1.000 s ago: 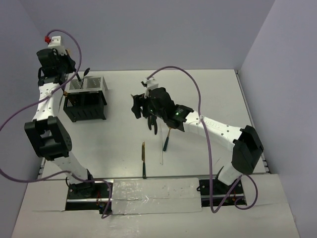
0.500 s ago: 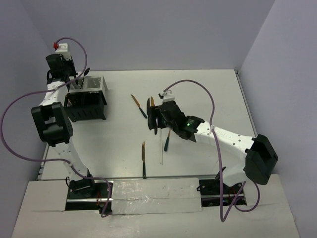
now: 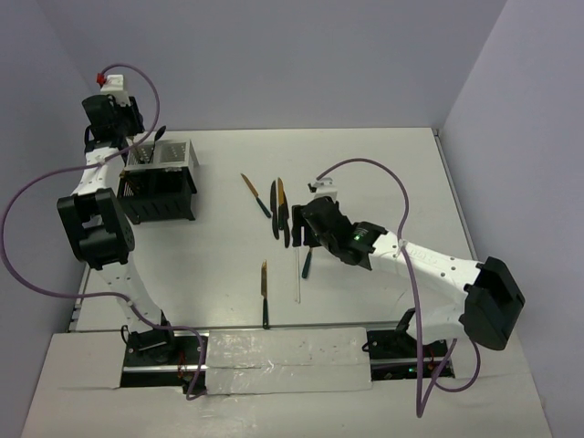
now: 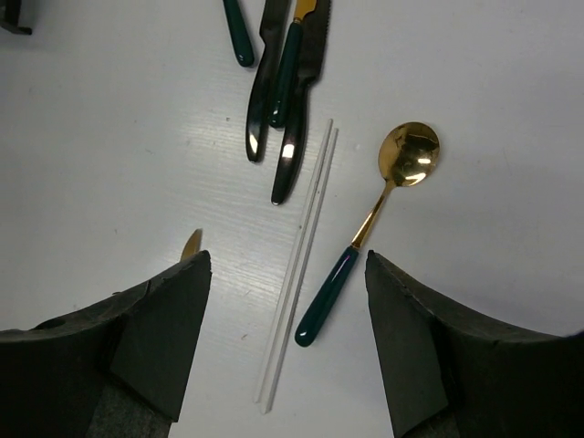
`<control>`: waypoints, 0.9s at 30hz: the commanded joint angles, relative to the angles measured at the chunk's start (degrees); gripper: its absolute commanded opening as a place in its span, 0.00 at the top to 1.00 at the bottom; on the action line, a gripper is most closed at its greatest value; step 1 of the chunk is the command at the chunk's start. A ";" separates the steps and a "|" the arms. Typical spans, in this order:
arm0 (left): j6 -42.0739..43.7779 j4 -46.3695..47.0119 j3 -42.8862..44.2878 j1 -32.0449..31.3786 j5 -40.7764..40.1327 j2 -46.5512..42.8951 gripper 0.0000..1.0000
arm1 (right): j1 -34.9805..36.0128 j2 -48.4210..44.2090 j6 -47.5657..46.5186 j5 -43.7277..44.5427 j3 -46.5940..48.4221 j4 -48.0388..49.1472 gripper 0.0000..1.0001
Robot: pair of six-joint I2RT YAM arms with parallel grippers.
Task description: Sort the eating utensils into containers
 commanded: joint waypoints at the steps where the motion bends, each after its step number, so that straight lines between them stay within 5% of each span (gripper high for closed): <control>1: -1.27 1.66 0.83 0.26 0.46 -2.19 0.55 | -0.34 -1.55 1.16 2.40 0.86 -0.91 0.25; 6: -3.47 -2.19 1.71 0.34 0.90 -4.99 0.51 | -2.88 3.10 5.90 0.39 1.04 -6.26 0.27; 14: -2.60 -14.86 0.93 0.34 4.13 -13.51 0.50 | -5.97 15.66 8.37 -7.27 5.42 -11.54 0.46; 27: 4.70 -28.22 -7.08 0.34 9.96 -24.16 0.50 | -4.56 21.03 4.50 -14.21 6.66 -12.52 0.44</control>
